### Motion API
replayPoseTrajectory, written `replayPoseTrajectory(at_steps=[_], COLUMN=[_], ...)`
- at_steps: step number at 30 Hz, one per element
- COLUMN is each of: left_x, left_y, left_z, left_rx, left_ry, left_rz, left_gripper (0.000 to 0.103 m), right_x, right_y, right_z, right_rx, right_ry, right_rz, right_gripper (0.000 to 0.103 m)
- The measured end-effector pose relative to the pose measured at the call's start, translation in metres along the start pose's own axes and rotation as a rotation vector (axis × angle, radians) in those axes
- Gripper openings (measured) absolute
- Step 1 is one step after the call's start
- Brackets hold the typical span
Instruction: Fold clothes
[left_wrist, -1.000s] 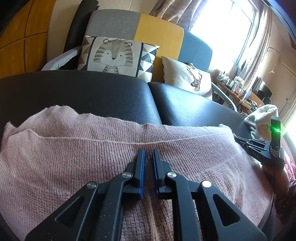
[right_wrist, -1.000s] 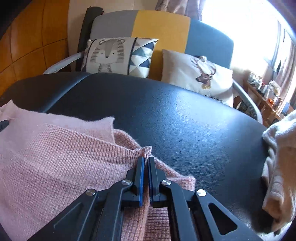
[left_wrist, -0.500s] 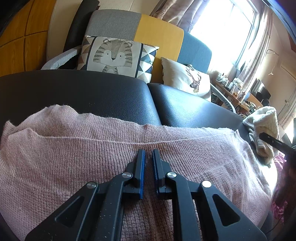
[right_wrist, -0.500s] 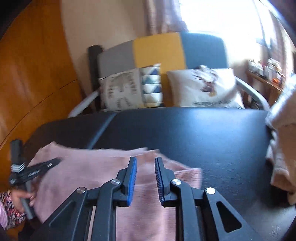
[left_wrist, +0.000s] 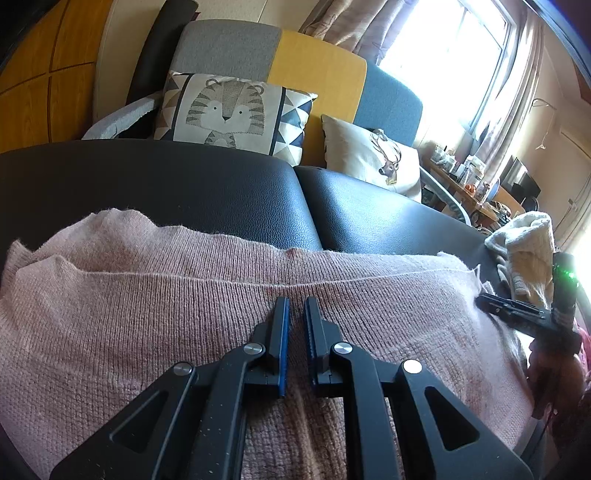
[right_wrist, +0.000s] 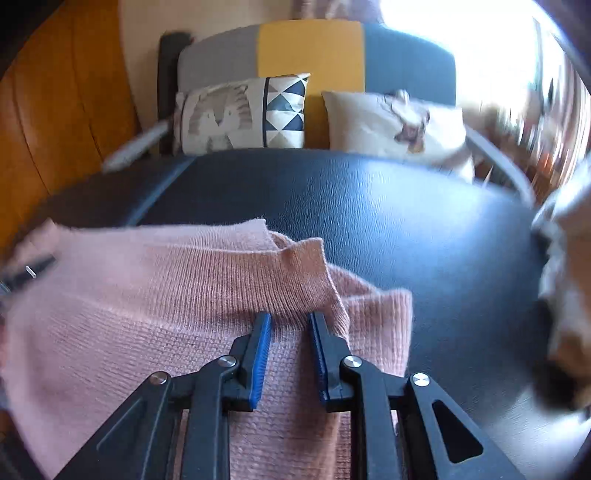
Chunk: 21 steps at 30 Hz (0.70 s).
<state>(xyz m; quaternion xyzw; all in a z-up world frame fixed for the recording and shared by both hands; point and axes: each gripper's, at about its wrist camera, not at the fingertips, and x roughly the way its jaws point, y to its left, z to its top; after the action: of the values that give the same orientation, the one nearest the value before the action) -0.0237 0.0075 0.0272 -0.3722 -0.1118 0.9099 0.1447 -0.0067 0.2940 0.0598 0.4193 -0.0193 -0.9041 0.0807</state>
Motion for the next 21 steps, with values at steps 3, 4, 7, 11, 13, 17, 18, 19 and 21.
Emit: replayPoseTrajectory(at_steps=[3, 4, 7, 11, 13, 17, 18, 19, 21], left_x=[0.0, -0.001, -0.001, -0.019, -0.037, -0.056, -0.057, -0.059, -0.059], left_y=[0.0, -0.001, -0.001, -0.008, -0.019, -0.06, -0.073, -0.085, -0.106], left_z=[0.0, 0.0, 0.002, 0.008, 0.004, -0.017, -0.025, -0.033, -0.048], left_rx=[0.001, 0.001, -0.002, -0.034, -0.045, 0.057, 0.093, 0.122, 0.17], left_ry=[0.0, 0.0, 0.008, 0.017, -0.02, -0.016, -0.002, 0.01, 0.027], left_rz=[0.002, 0.003, -0.002, -0.021, -0.063, -0.135, -0.148, -0.167, -0.213], left_gripper=[0.011, 0.011, 0.011, 0.011, 0.011, 0.011, 0.011, 0.011, 0.011], right_x=[-0.009, -0.018, -0.053, -0.102, -0.12, -0.124, -0.119, -0.114, -0.105], right_y=[0.002, 0.003, -0.002, -0.004, -0.006, 0.014, 0.022, 0.03, 0.036], right_z=[0.002, 0.002, -0.002, -0.02, -0.03, -0.055, -0.061, -0.066, -0.073], right_rx=[-0.03, -0.031, 0.034, 0.13, 0.137, 0.082, 0.056, 0.03, 0.044], right_ry=[0.021, 0.003, -0.087, -0.191, -0.225, -0.191, -0.173, -0.156, -0.144], right_rz=[-0.009, -0.025, 0.01, 0.058, 0.081, 0.127, 0.122, 0.117, 0.117], right_gripper=[0.019, 0.019, 0.021, 0.021, 0.021, 0.02, 0.019, 0.019, 0.019])
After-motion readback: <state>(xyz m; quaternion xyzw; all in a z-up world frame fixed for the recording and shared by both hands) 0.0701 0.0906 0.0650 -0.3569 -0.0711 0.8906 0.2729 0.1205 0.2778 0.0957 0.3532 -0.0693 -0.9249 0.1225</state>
